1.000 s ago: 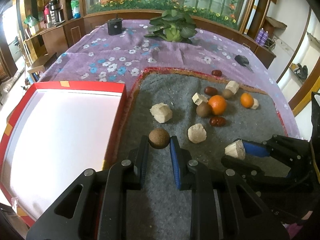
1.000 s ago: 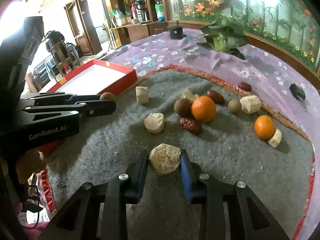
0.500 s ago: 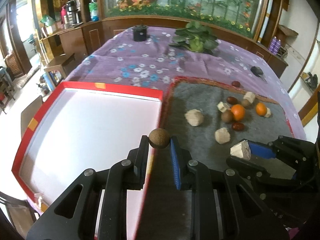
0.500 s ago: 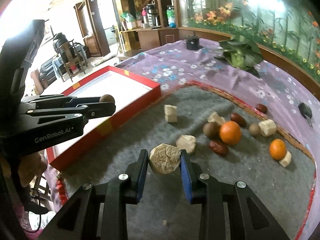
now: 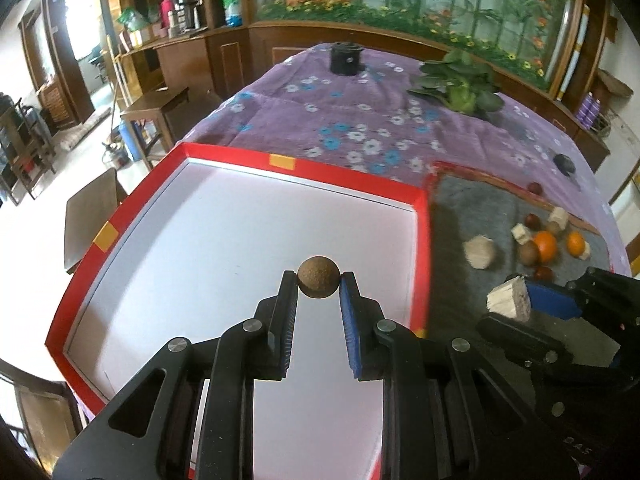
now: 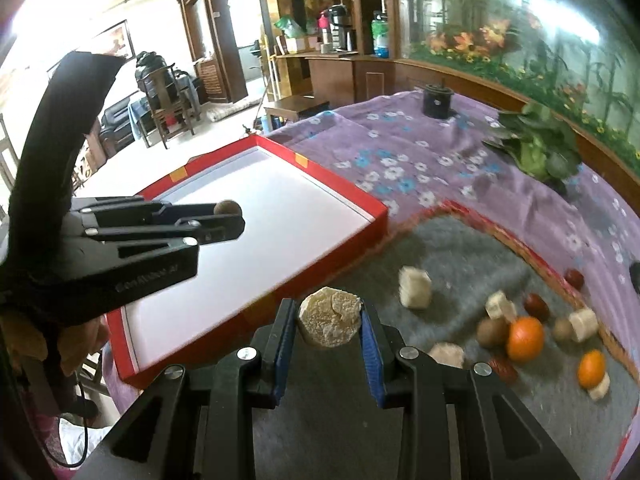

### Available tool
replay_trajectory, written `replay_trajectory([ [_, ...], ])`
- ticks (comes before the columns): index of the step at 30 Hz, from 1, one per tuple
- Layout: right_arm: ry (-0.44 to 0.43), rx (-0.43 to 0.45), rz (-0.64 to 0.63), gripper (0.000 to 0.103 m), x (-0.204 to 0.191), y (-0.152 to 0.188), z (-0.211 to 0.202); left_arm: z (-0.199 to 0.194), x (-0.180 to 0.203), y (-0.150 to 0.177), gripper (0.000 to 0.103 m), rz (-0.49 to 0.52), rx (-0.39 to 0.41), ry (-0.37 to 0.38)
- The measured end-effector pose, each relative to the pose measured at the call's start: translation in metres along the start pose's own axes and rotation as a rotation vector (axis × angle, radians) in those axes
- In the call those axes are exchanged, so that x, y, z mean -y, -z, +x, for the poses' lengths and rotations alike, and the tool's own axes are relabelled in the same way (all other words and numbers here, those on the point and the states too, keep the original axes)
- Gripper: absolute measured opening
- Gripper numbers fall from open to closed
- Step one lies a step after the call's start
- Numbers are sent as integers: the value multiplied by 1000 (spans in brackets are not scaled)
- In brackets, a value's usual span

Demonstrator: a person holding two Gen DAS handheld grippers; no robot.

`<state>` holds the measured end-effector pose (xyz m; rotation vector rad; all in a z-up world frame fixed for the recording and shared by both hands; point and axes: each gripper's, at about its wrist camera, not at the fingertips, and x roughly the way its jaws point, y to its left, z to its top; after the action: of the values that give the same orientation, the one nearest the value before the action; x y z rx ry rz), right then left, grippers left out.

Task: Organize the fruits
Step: 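Carry ball and cookie over the white tray and open both tools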

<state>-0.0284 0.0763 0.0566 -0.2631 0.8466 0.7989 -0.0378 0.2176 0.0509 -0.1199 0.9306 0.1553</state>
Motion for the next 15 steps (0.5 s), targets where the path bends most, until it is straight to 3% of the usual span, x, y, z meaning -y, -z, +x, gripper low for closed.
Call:
replay_trajectory([
  [6,-26,-2,-24,30,-8,-28,22,18,-19,-14,21,-33,-26,-20],
  [15,-28,-75,-42,31,-6,-54,81,53,-35,-38,21,-91,-71,-58],
])
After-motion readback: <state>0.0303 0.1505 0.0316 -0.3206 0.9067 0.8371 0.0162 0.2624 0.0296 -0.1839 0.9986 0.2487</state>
